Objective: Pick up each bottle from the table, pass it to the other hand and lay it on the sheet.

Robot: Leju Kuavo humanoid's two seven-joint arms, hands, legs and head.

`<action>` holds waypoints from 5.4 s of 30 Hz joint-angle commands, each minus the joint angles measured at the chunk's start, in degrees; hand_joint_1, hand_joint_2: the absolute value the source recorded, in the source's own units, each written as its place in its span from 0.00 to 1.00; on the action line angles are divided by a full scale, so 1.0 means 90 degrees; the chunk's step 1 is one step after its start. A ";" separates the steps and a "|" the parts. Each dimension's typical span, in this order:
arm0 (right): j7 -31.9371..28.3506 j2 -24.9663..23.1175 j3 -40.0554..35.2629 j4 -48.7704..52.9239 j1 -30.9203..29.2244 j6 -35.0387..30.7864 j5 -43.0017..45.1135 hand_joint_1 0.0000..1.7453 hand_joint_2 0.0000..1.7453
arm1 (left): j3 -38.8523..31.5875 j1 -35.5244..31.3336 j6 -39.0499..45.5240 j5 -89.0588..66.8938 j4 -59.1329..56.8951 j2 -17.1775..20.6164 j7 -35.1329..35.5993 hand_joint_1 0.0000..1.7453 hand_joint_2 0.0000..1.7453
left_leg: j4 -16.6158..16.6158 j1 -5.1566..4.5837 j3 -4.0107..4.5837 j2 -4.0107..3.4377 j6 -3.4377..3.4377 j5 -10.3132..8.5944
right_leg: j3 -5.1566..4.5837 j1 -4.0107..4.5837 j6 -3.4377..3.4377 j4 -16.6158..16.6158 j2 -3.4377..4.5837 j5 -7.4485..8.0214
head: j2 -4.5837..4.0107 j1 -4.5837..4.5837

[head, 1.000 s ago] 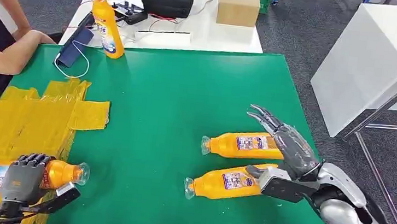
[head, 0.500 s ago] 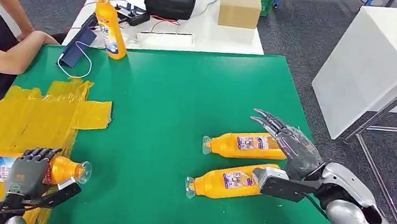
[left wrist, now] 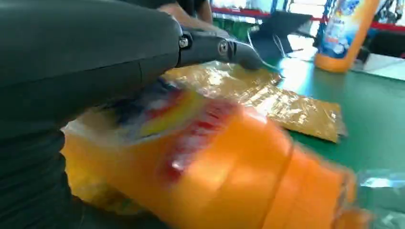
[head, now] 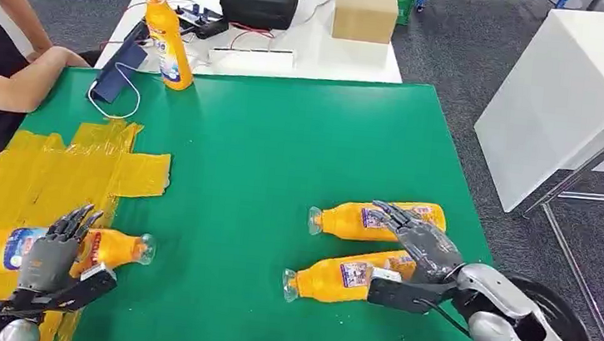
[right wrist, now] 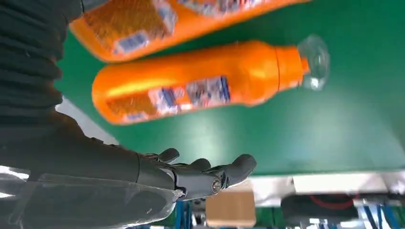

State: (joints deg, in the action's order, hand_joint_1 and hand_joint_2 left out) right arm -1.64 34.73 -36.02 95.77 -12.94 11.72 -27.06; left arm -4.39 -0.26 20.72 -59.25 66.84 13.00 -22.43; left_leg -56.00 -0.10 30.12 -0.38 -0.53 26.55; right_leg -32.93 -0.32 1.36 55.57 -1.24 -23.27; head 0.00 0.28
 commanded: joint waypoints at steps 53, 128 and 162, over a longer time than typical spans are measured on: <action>0.0702 -0.1153 -0.1561 -0.3316 0.0164 -0.0012 -0.1367 0.00 1.00 | 0.0735 -0.0465 -0.0193 0.1231 -0.0480 -0.0062 -0.0456 0.00 1.00 | 0.0023 0.0017 -0.0027 -0.0006 0.0006 0.0004 | 0.0026 0.0026 -0.0004 -0.0043 0.0013 0.0009 | 0.0000 0.0005; -0.1174 -0.3670 0.0002 -0.2165 -0.0268 -0.0309 0.1507 1.00 1.00 | 0.2117 0.0553 -0.6079 0.8619 0.1897 -0.2035 -0.0686 0.00 1.00 | 0.0003 0.0078 -0.0119 -0.0135 0.0068 0.0193 | 0.0120 0.0062 -0.0040 -0.0014 0.0170 -0.0109 | 0.0000 0.0002; -0.0601 -0.4753 -0.2453 -0.3891 -0.1334 -0.0368 0.1242 1.00 1.00 | 0.1723 0.0174 -0.5266 0.7694 0.1633 -0.2090 -0.0912 0.00 1.00 | 0.0005 0.0068 -0.0107 -0.0083 0.0058 0.0174 | 0.0114 0.0053 -0.0039 -0.0004 0.0122 -0.0120 | 0.0000 0.0000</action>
State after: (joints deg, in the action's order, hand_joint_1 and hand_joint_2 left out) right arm -7.50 -6.25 -47.02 65.68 -23.10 8.13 -13.85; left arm 12.22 3.58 -29.77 13.70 85.33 -5.66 -30.67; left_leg -55.99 0.51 29.28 -1.18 -0.01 28.08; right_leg -32.00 0.16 0.99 55.55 -0.22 -24.33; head 0.00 0.28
